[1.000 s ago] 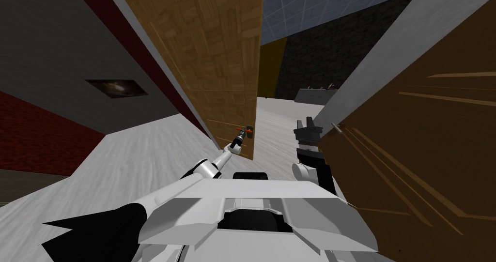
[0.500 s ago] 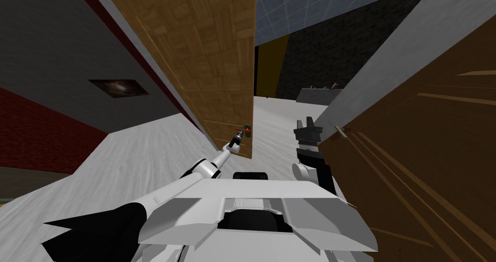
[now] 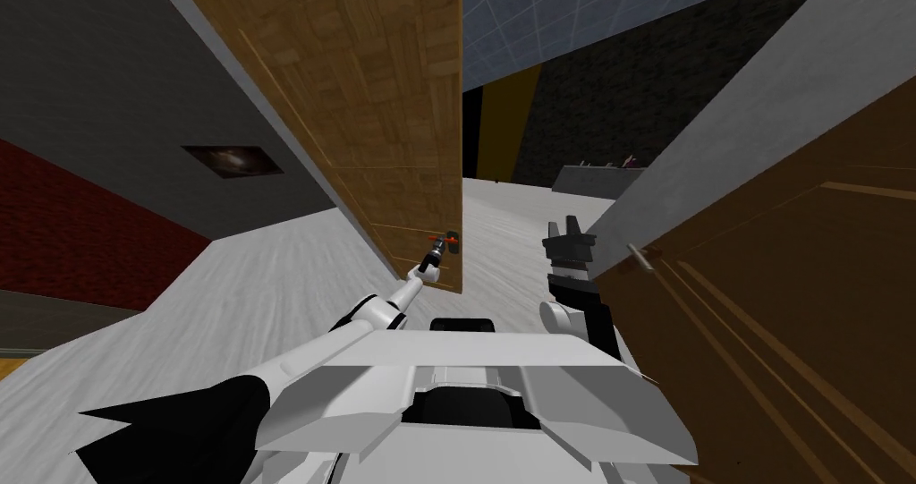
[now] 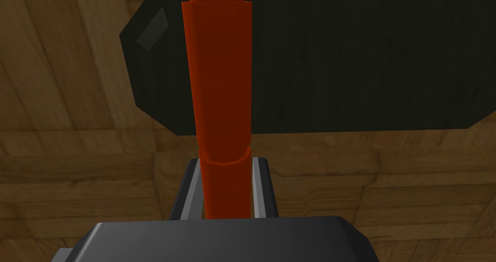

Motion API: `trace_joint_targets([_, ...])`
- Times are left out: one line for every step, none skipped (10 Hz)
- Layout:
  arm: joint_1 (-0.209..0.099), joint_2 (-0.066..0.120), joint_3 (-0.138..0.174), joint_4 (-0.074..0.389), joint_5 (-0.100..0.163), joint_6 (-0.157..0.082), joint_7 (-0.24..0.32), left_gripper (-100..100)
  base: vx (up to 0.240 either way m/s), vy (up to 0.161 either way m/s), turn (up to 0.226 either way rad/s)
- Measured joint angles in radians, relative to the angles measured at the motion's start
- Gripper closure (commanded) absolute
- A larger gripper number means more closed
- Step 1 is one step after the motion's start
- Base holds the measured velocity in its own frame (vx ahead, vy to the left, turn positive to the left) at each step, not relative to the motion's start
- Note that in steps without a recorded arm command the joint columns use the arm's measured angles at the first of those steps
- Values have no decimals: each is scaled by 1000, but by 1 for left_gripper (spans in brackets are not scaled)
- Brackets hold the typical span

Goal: Push the door open

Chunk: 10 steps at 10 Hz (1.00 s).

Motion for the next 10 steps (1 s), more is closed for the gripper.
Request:
trace_joint_targets([9,7,13,-18,1,9,-5,100,141,-156,61])
trace_joint_targets([9,8,28,-15,2,9,-12,100,128,-135,59])
trace_joint_targets([5,9,41,-6,3,5,-16,100,136,-157,52])
trace_joint_targets([-7,14,48,16,3,-3,-11,100,134,-143,74])
trace_joint_targets([-6,14,60,20,4,-6,-14,100,60,-56,33])
trace_joint_targets([-8,16,63,18,5,-7,-15,100,94,-67,37])
trace_joint_targets([-12,14,70,28,6,-9,-18,100,158,-116,58])
trace_joint_targets([-6,18,75,26,7,-4,-20,100,169,-141,65])
trace_joint_targets([2,23,84,17,9,2,-23,100,189,-147,81])
trace_joint_targets([-8,24,95,39,12,-5,-25,100,158,-132,68])
